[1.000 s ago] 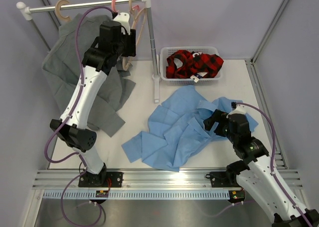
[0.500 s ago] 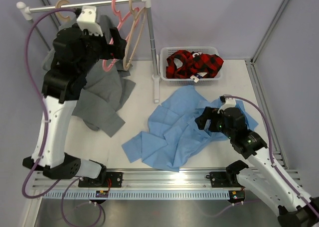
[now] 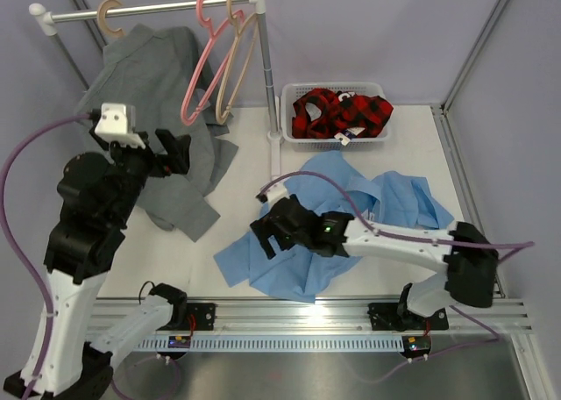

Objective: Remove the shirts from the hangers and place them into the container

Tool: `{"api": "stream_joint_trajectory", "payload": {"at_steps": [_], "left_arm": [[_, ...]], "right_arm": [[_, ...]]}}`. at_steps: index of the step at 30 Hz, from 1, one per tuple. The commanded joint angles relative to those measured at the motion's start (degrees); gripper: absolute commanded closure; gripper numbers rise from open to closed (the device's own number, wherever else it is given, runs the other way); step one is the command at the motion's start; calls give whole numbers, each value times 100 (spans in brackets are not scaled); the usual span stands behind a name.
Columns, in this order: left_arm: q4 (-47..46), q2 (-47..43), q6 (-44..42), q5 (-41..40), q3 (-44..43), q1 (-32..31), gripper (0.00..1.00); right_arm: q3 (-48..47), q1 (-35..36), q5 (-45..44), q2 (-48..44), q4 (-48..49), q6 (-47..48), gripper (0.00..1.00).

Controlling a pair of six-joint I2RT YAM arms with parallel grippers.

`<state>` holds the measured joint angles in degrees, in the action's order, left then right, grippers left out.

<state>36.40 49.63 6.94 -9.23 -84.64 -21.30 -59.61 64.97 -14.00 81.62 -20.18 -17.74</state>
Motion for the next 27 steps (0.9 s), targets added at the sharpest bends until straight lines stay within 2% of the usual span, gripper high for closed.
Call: {"api": "stream_joint_trajectory", "payload": {"at_steps": [1,6,10,19,27], "left_arm": [[-748,-619,-43,-412,921,38,1],[-1266,-1253,-88,-579,2378,38,1],[-1574,-1666,-122,-623,2995,29,1],[-1812,-1948,-184,-694,3375,38,1],[-1847,-2097,-228,-729,3463,38,1]], "right_arm": [[-445,191,-349,792,252,87,1],[-1095,385,-727,1898,156,34,0],[-1421,420,-1008,2410,216,59,1],[-2264,394,-1404,3412,-38,86,1],[-1984,25,-1044,3597,85,-142,1]]}}
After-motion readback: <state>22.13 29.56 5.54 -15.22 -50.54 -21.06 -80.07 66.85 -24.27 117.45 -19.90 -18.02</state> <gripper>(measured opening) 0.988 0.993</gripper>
